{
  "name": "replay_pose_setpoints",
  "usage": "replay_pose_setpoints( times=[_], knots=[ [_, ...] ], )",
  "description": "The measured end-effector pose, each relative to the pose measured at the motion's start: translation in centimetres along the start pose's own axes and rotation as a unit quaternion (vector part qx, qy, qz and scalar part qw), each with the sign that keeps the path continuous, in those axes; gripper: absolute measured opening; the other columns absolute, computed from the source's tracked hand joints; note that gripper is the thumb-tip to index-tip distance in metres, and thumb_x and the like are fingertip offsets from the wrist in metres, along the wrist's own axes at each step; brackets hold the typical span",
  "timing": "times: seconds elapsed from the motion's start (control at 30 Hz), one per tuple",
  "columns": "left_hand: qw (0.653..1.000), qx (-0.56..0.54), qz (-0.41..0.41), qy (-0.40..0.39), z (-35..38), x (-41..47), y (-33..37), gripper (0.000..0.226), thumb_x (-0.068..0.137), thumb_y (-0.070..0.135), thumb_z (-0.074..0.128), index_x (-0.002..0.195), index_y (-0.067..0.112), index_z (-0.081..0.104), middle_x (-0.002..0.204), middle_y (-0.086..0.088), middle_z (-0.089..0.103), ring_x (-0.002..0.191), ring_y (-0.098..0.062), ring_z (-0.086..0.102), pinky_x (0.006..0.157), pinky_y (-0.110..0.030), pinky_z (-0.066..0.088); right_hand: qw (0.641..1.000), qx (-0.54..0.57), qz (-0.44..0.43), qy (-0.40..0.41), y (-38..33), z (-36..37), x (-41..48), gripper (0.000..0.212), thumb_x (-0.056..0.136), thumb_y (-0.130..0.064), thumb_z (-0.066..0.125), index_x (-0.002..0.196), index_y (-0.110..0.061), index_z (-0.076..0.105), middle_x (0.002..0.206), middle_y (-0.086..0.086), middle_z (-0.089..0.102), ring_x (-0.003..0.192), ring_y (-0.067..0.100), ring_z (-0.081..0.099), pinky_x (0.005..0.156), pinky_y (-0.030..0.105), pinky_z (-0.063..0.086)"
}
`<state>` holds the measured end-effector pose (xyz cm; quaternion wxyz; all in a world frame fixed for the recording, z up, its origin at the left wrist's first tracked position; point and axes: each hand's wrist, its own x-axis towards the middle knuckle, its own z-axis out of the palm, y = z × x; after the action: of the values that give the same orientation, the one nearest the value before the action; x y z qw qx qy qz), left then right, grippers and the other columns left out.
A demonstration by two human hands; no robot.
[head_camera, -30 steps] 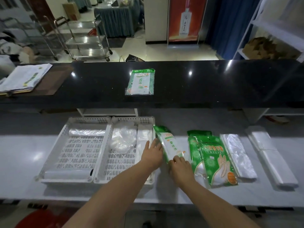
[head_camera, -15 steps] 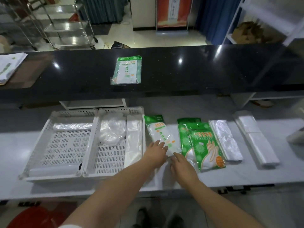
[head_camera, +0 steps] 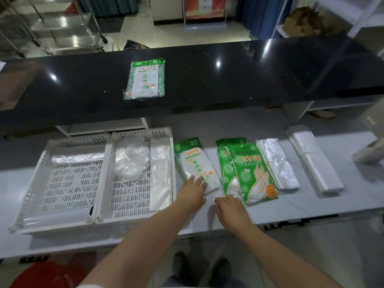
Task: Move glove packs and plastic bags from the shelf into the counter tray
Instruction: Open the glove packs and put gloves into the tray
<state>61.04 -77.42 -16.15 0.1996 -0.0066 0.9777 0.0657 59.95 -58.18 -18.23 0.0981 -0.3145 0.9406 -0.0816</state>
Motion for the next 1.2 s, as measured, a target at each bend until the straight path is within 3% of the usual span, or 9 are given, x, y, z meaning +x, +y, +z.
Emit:
replay_pose_setpoints(
  times=[0.2, 0.33, 0.43, 0.57, 0.8, 0.87, 1.0, 1.1, 1.2],
  knots=[
    [0.999, 0.027, 0.009, 0.029, 0.6, 0.0, 0.5, 0.043, 0.091, 0.005, 0.055, 0.134, 0.006, 0.050, 0.144, -0.012, 0.043, 0.131, -0.037, 0.040, 0.107, -0.046, 0.041, 1.000, 0.013, 0.019, 0.005, -0.6, 0.0, 0.1, 0.014, 0.073, -0.012, 0.068, 0.084, -0.020, 0.068, 0.074, -0.002, 0.066, 0.078, 0.026, 0.061, 0.065, 0.035, 0.046],
    [1.000, 0.000, 0.001, 0.029, -1.3, 0.5, 0.6, 0.029, 0.090, 0.001, 0.050, 0.118, 0.006, 0.056, 0.120, -0.013, 0.060, 0.110, -0.034, 0.057, 0.091, -0.043, 0.050, 0.993, 0.103, 0.062, 0.011, -1.0, -0.4, 0.7, 0.014, 0.085, -0.016, 0.052, 0.073, -0.015, 0.058, 0.072, 0.003, 0.062, 0.074, 0.026, 0.057, 0.063, 0.038, 0.041],
    [0.999, -0.043, -0.023, 0.011, -2.9, 1.4, 0.0, 0.023, 0.090, 0.008, 0.057, 0.113, 0.010, 0.051, 0.109, -0.014, 0.063, 0.098, -0.037, 0.063, 0.077, -0.043, 0.051, 0.951, 0.275, 0.134, 0.036, -1.8, -1.2, 1.4, 0.019, 0.092, -0.013, 0.049, 0.081, -0.011, 0.063, 0.078, 0.005, 0.065, 0.074, 0.023, 0.059, 0.065, 0.039, 0.046],
    [0.998, -0.060, -0.013, 0.011, -3.6, 2.5, -0.5, 0.014, 0.095, 0.012, 0.055, 0.108, 0.011, 0.049, 0.102, -0.014, 0.063, 0.092, -0.036, 0.063, 0.071, -0.040, 0.047, 0.878, 0.404, 0.250, 0.062, -3.1, -2.8, 2.4, 0.018, 0.094, -0.012, 0.058, 0.103, -0.010, 0.073, 0.091, 0.007, 0.072, 0.084, 0.022, 0.063, 0.070, 0.026, 0.043],
    [0.999, -0.047, -0.011, 0.008, -3.2, 3.1, -0.9, 0.021, 0.100, 0.012, 0.042, 0.121, 0.013, 0.042, 0.104, -0.015, 0.064, 0.092, -0.035, 0.063, 0.066, -0.040, 0.044, 0.793, 0.462, 0.395, 0.041, -4.0, -2.1, 3.8, 0.016, 0.087, -0.012, 0.057, 0.088, -0.014, 0.072, 0.079, 0.007, 0.068, 0.078, 0.026, 0.061, 0.067, 0.030, 0.047],
    [0.999, -0.042, -0.014, 0.005, -3.5, 3.0, -0.8, 0.026, 0.099, 0.010, 0.041, 0.126, 0.013, 0.040, 0.105, -0.016, 0.064, 0.095, -0.036, 0.063, 0.068, -0.040, 0.043, 0.737, 0.505, 0.446, 0.052, -4.9, -2.0, 4.4, 0.012, 0.084, -0.011, 0.058, 0.085, -0.011, 0.070, 0.079, 0.004, 0.068, 0.080, 0.026, 0.062, 0.073, 0.032, 0.050],
    [0.999, -0.041, -0.018, 0.002, -4.0, 3.1, -0.6, 0.028, 0.100, 0.012, 0.037, 0.127, 0.011, 0.039, 0.107, -0.019, 0.063, 0.096, -0.038, 0.062, 0.071, -0.041, 0.043, 0.564, 0.629, 0.523, 0.113, -7.1, -1.6, 6.0, 0.015, 0.079, -0.005, 0.062, 0.069, -0.009, 0.073, 0.062, 0.005, 0.070, 0.066, 0.026, 0.065, 0.074, 0.042, 0.057],
    [0.998, -0.058, -0.017, -0.007, -3.9, 3.4, -0.9, 0.025, 0.100, 0.014, 0.037, 0.125, 0.011, 0.039, 0.106, -0.019, 0.063, 0.095, -0.038, 0.061, 0.071, -0.042, 0.043, 0.463, 0.678, 0.554, 0.139, -7.6, -1.3, 7.5, 0.009, 0.085, -0.003, 0.066, 0.078, -0.007, 0.070, 0.072, 0.012, 0.070, 0.063, 0.025, 0.063, 0.073, 0.042, 0.058],
    [0.998, -0.069, -0.011, -0.002, -4.0, 3.6, -1.2, 0.021, 0.102, 0.016, 0.038, 0.121, 0.010, 0.042, 0.105, -0.020, 0.064, 0.094, -0.039, 0.061, 0.071, -0.042, 0.044, 0.403, 0.708, 0.563, 0.136, -7.8, -0.9, 8.6, 0.012, 0.084, -0.004, 0.071, 0.075, -0.010, 0.065, 0.073, 0.009, 0.068, 0.061, 0.022, 0.063, 0.074, 0.040, 0.058]
  ],
)
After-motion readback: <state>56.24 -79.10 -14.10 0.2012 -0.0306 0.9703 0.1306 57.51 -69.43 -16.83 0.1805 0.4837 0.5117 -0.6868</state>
